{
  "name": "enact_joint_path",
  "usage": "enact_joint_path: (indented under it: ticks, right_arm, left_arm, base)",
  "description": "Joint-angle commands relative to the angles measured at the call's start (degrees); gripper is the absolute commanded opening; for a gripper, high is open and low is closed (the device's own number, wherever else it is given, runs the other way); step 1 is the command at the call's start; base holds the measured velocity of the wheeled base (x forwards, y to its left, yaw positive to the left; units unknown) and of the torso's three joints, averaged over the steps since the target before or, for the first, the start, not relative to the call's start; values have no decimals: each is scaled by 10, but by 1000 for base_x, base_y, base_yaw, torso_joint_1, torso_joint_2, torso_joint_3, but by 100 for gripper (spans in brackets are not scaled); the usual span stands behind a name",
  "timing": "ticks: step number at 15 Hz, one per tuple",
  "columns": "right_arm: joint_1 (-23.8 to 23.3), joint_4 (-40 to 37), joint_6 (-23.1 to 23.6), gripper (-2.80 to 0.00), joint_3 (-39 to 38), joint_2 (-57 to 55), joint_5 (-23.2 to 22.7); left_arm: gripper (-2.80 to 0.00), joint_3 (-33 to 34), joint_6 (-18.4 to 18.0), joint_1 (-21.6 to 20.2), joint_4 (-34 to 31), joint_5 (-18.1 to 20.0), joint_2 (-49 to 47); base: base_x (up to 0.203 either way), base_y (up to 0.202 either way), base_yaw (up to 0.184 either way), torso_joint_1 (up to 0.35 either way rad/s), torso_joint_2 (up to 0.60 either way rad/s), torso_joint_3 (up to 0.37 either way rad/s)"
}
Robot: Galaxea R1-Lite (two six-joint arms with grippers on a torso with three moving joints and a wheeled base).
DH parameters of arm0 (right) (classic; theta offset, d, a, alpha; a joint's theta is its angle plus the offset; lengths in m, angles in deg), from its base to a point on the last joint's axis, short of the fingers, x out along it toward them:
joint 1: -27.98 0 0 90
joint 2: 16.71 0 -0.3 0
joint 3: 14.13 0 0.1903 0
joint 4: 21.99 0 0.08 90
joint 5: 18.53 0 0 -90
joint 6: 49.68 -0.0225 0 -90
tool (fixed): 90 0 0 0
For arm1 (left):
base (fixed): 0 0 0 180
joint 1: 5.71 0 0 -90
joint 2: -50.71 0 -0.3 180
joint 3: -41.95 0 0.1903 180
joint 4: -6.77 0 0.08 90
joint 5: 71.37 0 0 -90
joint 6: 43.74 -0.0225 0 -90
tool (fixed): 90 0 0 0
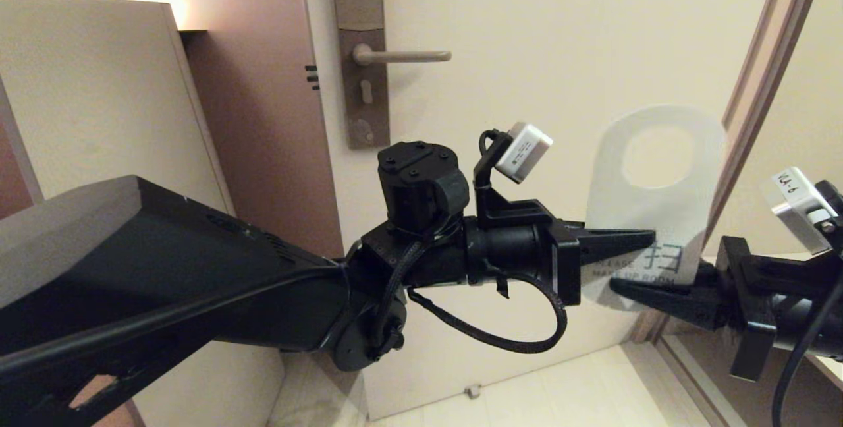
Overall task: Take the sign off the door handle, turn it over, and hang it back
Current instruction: Hand it to the other hand
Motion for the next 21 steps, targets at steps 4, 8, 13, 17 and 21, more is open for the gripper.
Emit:
enact_joint_path:
  ticks: [4, 8, 13, 17, 21]
  right_arm:
    - [0, 2, 1, -280, 0, 0, -2]
    - [0, 2, 1, -280, 0, 0, -1]
    - [0, 2, 3, -280, -5, 0, -1]
    - [0, 2, 4, -280, -9, 2, 0]
    - [0, 2, 4, -280, -17, 10, 0]
  left_arm:
    - [-280, 1, 2, 0, 3, 2, 1]
    - [-280, 3, 1, 0, 3, 2, 2]
    - [0, 19, -3, 0, 4, 2, 5]
    - [0, 26, 0, -2, 4, 2, 12]
    - [0, 46, -3, -22, 4, 1, 25]
  base:
    - [0, 0, 0, 0, 0, 0]
    - [0, 0, 0, 0, 0, 0]
    - [0, 0, 0, 0, 0, 0]
    - [0, 0, 0, 0, 0, 0]
    - [0, 0, 0, 0, 0, 0]
